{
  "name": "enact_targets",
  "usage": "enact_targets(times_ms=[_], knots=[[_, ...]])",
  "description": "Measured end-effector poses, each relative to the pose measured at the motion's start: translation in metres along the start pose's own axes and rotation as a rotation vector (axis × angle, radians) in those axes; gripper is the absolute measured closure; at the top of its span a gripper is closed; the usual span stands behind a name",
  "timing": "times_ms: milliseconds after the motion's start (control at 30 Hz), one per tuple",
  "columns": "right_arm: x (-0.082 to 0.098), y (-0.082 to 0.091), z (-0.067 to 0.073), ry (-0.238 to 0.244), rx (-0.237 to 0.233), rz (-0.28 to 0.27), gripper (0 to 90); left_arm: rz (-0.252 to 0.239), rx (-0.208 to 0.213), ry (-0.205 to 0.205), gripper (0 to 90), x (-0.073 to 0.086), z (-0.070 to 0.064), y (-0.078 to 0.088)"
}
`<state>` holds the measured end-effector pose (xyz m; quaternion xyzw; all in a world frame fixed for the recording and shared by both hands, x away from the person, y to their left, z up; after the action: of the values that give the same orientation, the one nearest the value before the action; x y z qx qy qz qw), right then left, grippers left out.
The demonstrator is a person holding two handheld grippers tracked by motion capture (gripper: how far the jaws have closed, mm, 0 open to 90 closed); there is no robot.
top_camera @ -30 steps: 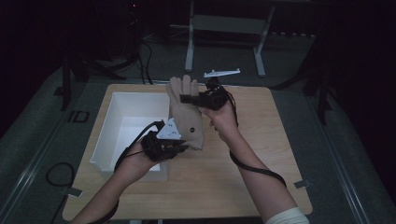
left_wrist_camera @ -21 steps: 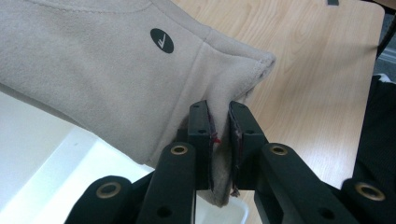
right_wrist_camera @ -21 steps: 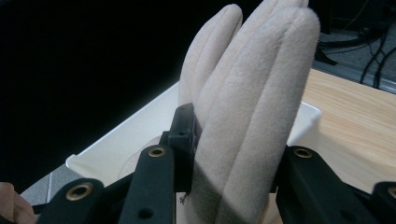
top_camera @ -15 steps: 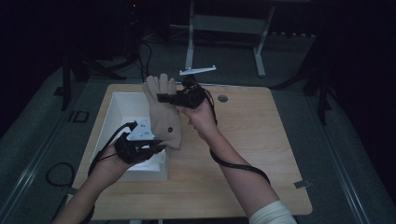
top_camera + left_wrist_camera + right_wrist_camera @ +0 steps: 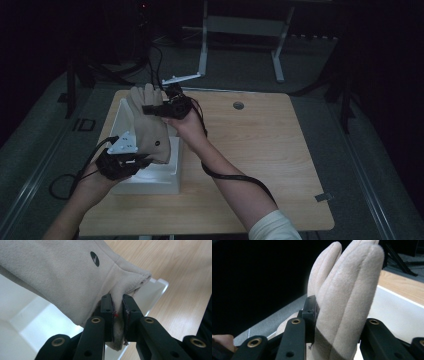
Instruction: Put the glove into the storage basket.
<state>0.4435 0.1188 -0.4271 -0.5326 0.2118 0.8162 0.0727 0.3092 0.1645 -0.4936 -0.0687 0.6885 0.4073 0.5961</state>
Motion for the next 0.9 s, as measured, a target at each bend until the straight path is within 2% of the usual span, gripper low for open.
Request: enact_targets(times_ms=[233, 333, 500, 633, 800, 900], knots=[[0.034, -0.025, -0.013, -0.018, 0.02, 0.085, 67.3, 0.044, 0.0, 0.034, 81.9, 0.027, 0.0, -0.012], [0.042, -0.028, -0.017, -0.015, 0.026, 0.107, 67.2, 0.048, -0.002, 0.059, 81.9, 0.04, 0.001, -0.018], [0.061, -0.034, -0.028, 0.0, 0.065, 0.195, 67.0, 0.063, -0.004, 0.083, 81.8, 0.057, 0.0, -0.025], [0.07, -0.038, -0.035, 0.009, 0.089, 0.252, 66.9, 0.068, -0.015, 0.1, 81.7, 0.064, 0.002, -0.031], [0.073, -0.042, -0.038, 0.022, 0.096, 0.274, 65.6, 0.068, -0.008, 0.114, 81.4, 0.066, 0.005, -0.038], [0.072, -0.044, -0.039, 0.026, 0.103, 0.289, 64.2, 0.08, -0.004, 0.108, 81.1, 0.065, 0.005, -0.042]])
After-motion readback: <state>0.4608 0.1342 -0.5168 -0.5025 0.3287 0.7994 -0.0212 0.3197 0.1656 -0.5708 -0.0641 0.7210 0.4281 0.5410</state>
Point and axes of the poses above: each handheld gripper's, and its own axes: y roughly backward along the jaws, x roughly out of its underside, z roughly to its left, the point moved 9 cm from there along -y, roughly forward along the jaws, and after that the axes turned 14 degrees about -z, right-handed, at the moved point
